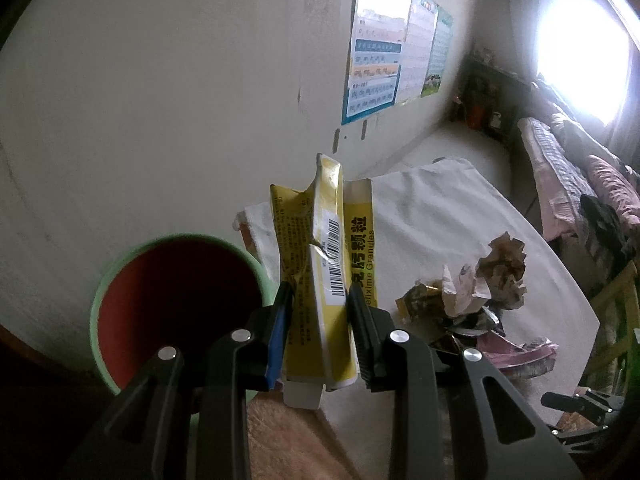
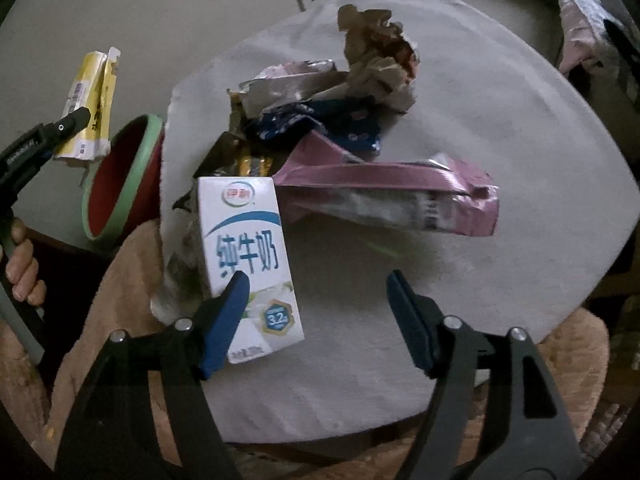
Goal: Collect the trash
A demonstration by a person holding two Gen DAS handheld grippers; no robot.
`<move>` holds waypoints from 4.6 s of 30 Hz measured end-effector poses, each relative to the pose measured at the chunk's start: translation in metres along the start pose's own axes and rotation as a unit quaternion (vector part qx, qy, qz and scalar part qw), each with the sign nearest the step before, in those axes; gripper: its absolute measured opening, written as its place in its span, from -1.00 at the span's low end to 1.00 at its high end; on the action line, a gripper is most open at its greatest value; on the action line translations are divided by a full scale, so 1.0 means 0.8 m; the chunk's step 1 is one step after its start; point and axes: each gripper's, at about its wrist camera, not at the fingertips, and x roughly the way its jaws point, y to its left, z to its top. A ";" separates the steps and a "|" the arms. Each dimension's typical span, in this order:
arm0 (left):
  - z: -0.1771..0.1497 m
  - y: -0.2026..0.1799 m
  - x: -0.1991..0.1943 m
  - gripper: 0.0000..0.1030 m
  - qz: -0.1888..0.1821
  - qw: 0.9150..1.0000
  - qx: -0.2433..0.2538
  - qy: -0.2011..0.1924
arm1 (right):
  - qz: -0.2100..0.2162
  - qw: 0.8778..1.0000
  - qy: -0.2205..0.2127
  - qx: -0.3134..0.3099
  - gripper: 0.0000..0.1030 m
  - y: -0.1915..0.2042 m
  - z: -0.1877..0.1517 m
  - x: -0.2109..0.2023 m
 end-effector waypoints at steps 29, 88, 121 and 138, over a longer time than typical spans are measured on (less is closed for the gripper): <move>-0.006 -0.014 0.005 -0.46 0.002 1.000 0.011 0.009 | 0.066 0.996 0.050 -0.018 -0.03 0.045 0.006 0.053; -0.057 0.173 0.032 0.17 0.095 0.984 -0.147 0.042 | 0.128 0.984 -0.033 -0.119 0.27 0.235 0.143 0.033; -0.102 -0.065 0.043 0.17 -0.054 0.983 0.072 0.161 | -0.068 0.976 0.031 -0.204 0.33 0.000 0.092 0.033; -0.120 -0.089 0.047 0.13 -0.090 0.972 0.093 0.194 | -0.037 0.983 0.039 -0.175 0.38 -0.040 0.103 0.019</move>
